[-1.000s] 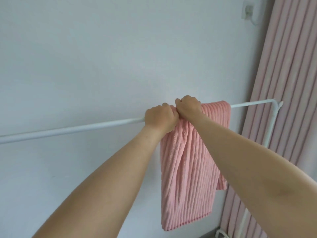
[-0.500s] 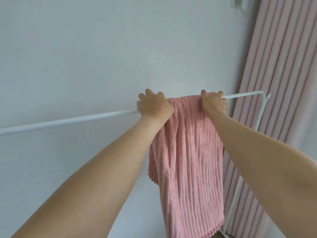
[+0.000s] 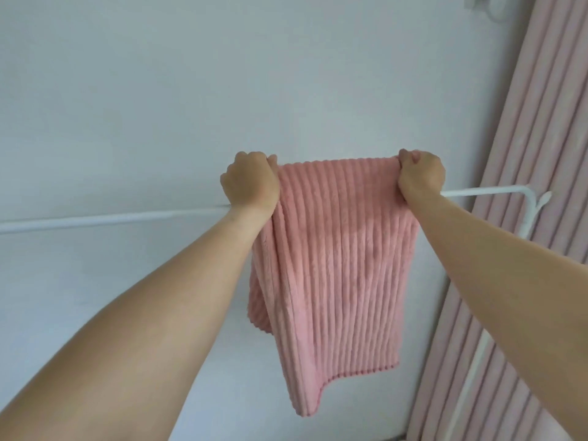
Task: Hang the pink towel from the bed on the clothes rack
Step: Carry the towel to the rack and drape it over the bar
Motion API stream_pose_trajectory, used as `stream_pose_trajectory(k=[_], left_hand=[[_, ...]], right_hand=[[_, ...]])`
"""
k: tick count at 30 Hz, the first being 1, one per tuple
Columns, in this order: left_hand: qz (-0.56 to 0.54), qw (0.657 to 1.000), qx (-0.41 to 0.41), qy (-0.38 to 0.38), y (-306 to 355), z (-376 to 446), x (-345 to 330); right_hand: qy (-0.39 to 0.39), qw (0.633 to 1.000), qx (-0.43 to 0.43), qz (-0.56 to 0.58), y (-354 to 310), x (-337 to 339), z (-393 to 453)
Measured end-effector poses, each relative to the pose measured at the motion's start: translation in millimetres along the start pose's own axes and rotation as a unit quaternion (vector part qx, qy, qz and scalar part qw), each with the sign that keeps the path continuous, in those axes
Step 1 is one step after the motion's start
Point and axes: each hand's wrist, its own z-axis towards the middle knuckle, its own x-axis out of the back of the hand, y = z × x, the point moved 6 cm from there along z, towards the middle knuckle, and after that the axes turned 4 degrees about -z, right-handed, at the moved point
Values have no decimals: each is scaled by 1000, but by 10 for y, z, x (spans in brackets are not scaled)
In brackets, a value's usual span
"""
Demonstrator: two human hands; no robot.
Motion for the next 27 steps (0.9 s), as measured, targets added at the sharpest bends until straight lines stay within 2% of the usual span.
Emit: stream_pose_trajectory(k=[2, 5, 7, 10, 12, 13, 14, 16, 18, 20, 22, 24, 25, 27], left_hand=[[39, 999, 32, -18, 19, -10, -34], [96, 988, 58, -103, 7, -147, -203], [68, 989, 20, -127, 24, -215, -264], [25, 989, -76, -124, 131, -328, -274], [46, 989, -121, -74, 184, -415, -218], [56, 989, -136, -33, 197, -458, -178], [45, 988, -145, 13, 192, -518, -138], [-52, 981, -153, 111, 133, -703, -87], [-175, 957, -145, 181, 16, -978, -90], [-246, 945, -106, 189, -176, -1227, -174], [-303, 943, 29, 139, -500, -1313, -319], [-333, 928, 162, 43, -750, -1278, -477], [-368, 908, 198, -18, -824, -1219, -547], [-482, 834, 226, -148, -819, -1094, -655]], right_hand=[[26, 1000, 14, -10, 33, 99, 138], [-48, 987, -26, -154, 302, -19, 165], [-66, 973, -82, -207, 511, -60, 86], [-42, 973, -138, -181, 657, -35, -82], [17, 972, -170, -161, 636, 26, -260], [57, 971, -151, -175, 549, 66, -360], [89, 972, -108, -190, 411, 89, -475], [119, 980, 20, -161, 95, 53, -763], [87, 989, 111, -51, -130, -69, -1173], [-1, 992, 123, 30, -270, -259, -1636], [-45, 987, 152, 21, -421, -424, -2032], [-65, 984, 167, -9, -525, -552, -2287], [-68, 984, 165, -24, -571, -617, -2381], [-63, 983, 158, -75, -661, -710, -2526]])
